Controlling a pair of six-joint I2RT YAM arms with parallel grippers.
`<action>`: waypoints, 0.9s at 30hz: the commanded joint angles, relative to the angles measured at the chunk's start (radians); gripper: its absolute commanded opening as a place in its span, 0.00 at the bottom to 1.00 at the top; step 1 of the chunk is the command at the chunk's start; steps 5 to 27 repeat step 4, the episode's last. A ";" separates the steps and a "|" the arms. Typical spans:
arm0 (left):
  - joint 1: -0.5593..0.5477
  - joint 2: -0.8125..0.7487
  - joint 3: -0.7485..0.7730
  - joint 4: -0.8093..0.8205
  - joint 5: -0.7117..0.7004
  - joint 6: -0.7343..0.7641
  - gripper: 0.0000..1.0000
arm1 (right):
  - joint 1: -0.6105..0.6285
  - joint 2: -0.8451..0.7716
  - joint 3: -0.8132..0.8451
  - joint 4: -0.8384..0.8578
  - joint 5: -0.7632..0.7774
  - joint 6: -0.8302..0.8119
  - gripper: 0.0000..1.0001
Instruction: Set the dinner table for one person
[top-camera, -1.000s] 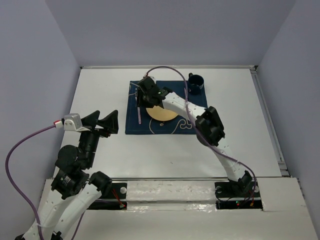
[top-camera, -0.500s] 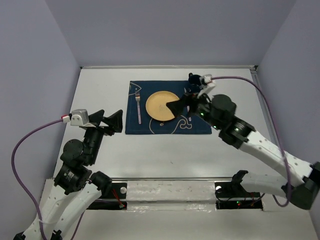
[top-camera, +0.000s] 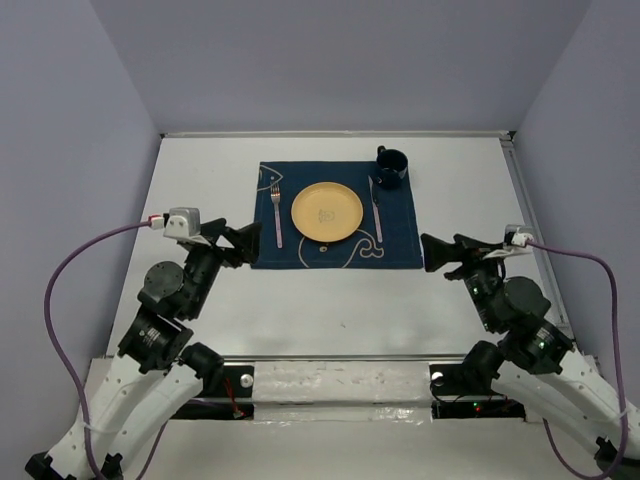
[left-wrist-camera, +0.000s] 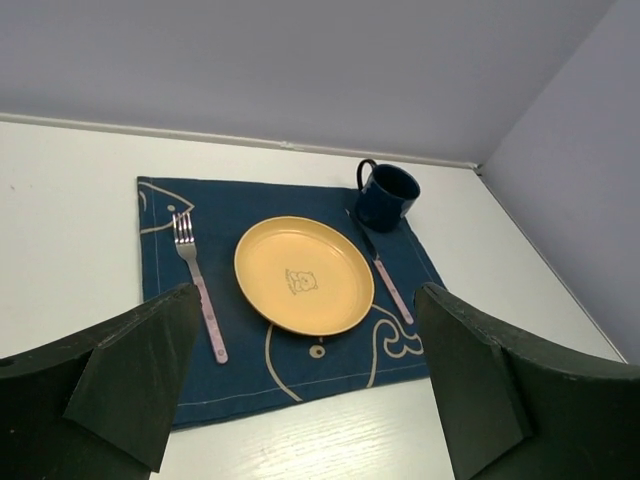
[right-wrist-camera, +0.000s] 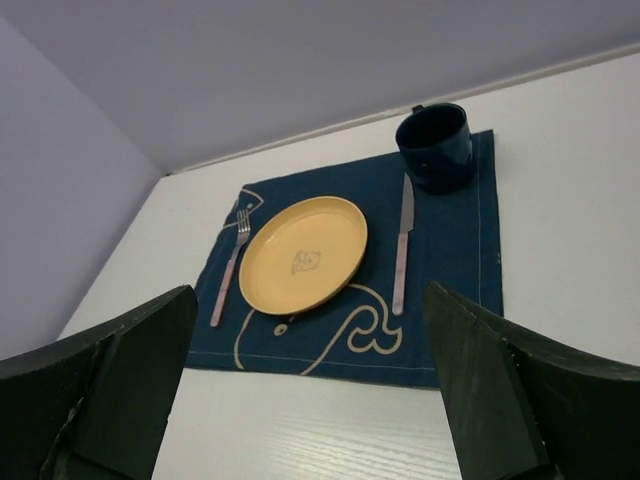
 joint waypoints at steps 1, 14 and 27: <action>0.003 0.003 0.030 0.044 0.068 0.009 0.99 | 0.005 0.037 0.000 0.042 0.038 0.003 1.00; 0.003 0.023 0.048 0.040 0.082 0.004 0.99 | 0.005 0.126 0.104 0.046 0.014 -0.043 1.00; 0.003 0.023 0.048 0.040 0.082 0.004 0.99 | 0.005 0.126 0.104 0.046 0.014 -0.043 1.00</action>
